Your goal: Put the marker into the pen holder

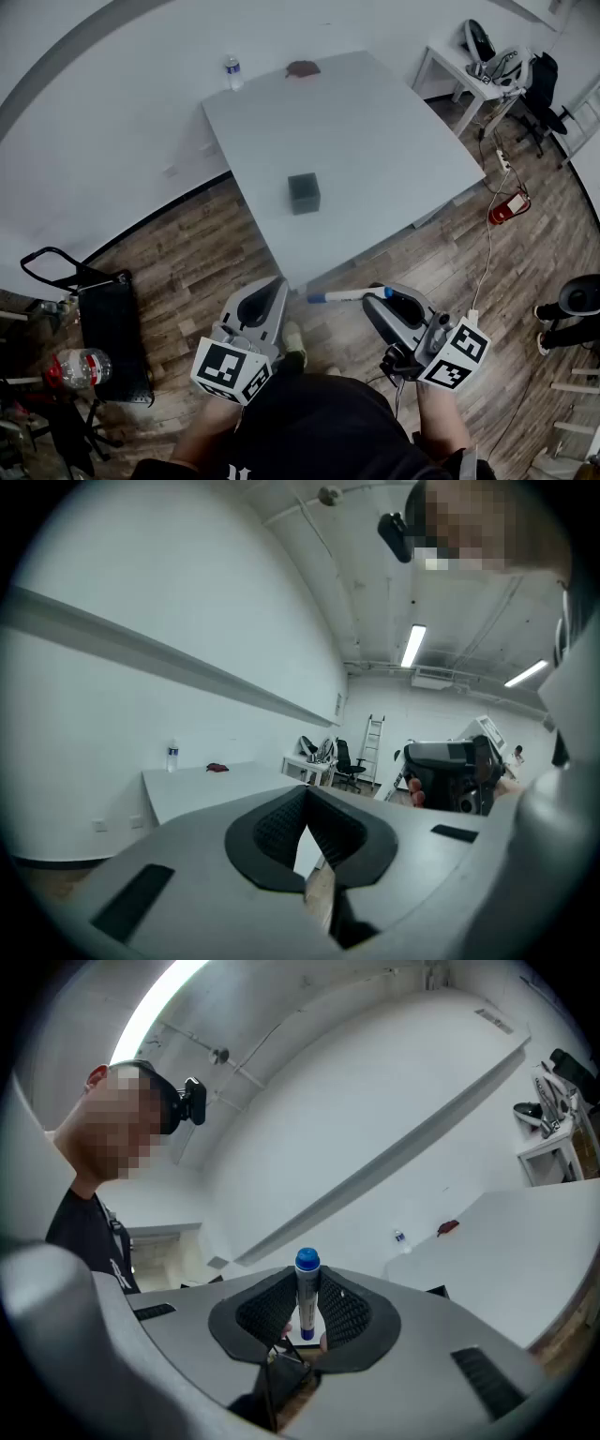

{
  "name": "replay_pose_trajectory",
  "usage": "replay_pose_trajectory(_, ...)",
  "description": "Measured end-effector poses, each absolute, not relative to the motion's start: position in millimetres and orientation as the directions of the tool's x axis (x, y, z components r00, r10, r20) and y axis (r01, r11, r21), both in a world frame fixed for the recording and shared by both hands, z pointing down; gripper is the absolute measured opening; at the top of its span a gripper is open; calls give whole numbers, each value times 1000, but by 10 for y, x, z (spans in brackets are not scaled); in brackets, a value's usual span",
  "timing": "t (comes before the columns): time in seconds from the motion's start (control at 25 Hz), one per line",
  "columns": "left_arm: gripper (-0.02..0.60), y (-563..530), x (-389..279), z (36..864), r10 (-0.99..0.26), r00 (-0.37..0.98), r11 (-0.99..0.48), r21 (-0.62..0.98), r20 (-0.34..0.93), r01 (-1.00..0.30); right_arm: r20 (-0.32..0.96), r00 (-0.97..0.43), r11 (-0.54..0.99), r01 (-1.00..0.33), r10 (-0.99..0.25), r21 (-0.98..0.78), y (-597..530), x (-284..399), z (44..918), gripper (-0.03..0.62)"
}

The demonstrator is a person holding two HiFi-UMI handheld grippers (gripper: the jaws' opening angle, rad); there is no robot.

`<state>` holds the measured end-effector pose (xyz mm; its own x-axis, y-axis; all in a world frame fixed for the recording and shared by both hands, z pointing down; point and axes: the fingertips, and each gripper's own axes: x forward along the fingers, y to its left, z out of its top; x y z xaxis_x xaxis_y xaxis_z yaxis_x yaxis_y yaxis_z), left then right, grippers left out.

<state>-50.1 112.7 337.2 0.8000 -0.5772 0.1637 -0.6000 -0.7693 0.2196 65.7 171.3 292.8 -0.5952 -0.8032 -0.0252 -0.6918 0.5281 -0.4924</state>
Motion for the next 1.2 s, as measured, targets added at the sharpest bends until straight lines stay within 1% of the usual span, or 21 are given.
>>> replay_pose_trajectory(0.36,5,507,-543,3463,-528,833,-799,235,163,-553,-8,-551,486,-729,-835,-483,1023,555,2971,75)
replay_pose_trajectory(0.56,5,315,-501,3498,-513,842,-803,253,166,-539,24,-508,436,-762,-861,-479,807,672,3052,75)
replay_pose_trajectory(0.8,6,106,-365,3552,-531,829,-793,242,174,-558,76,-485,403,-795,-871,-453,487,843,3221,75)
replay_pose_trajectory(1.0,6,-202,-211,3600,-564,804,-771,229,186,-594,148,-483,407,-839,-863,-361,-21,1025,3467,75)
replay_pose_trajectory(1.2,5,-460,-50,3702,-607,763,-729,226,221,-646,250,-523,475,-850,-815,-229,-523,1091,3812,75)
